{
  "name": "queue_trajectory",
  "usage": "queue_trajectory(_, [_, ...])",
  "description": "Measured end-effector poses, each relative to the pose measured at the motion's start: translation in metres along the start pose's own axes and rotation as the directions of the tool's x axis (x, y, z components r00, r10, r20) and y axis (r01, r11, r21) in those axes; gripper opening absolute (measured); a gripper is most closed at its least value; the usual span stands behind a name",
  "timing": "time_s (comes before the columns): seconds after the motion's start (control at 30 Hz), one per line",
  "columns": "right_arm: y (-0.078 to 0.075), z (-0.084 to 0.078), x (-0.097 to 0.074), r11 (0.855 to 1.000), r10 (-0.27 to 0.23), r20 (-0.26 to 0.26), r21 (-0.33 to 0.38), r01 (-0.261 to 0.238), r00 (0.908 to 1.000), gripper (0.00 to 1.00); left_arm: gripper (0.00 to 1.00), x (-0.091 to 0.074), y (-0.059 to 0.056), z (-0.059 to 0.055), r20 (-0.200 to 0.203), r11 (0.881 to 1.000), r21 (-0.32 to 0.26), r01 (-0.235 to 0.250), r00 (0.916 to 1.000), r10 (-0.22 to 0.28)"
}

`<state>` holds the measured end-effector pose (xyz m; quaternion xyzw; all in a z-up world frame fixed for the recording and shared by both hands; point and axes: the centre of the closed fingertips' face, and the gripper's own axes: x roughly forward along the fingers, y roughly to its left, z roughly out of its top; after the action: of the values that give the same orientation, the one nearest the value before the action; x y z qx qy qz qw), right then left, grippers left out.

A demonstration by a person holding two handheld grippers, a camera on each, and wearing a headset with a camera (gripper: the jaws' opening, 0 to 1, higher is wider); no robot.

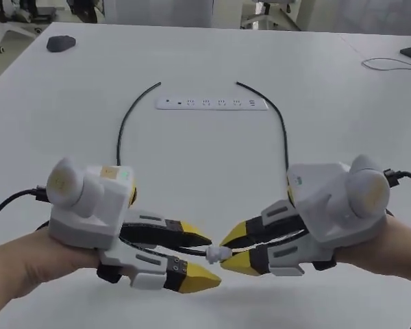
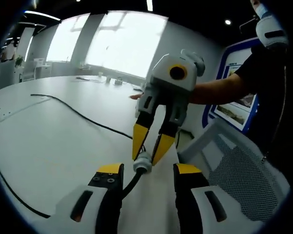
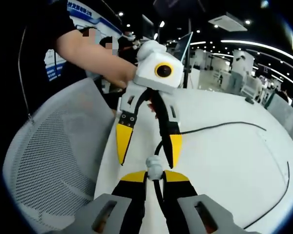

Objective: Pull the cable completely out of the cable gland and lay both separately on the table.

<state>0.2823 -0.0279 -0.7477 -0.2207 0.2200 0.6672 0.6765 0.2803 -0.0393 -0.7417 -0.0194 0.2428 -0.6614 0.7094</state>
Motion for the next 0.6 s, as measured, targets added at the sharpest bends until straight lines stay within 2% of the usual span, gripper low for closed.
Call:
queue_trajectory(0.1, [0.0014, 0.0017, 0.0003, 1.0, 0.006, 0.002, -0.001, -0.006, 1.0, 0.07, 0.37, 0.0005, -0.0028, 0.0017, 0.0, 1.0, 0.013, 0.009, 1.0, -0.009])
queue_trajectory(0.23, [0.0039, 0.0019, 0.0003, 1.0, 0.016, -0.001, -0.004, -0.016, 0.9999, 0.07, 0.27, -0.0003, -0.0009, 0.0015, -0.009, 1.0, -0.005, 0.011, 0.9999, -0.011])
queue_trajectory(0.3, [0.0046, 0.0024, 0.0, 1.0, 0.016, -0.001, -0.006, -0.016, 0.9999, 0.07, 0.26, -0.0003, -0.0035, -0.0001, -0.017, 0.999, -0.031, 0.02, 0.9997, -0.02])
queue_trajectory(0.6, [0.0066, 0.0039, -0.0029, 1.0, 0.019, 0.005, 0.01, -0.019, 0.9998, 0.07, 0.18, 0.0003, 0.0003, 0.0029, -0.003, 0.999, -0.047, 0.002, 1.0, -0.002])
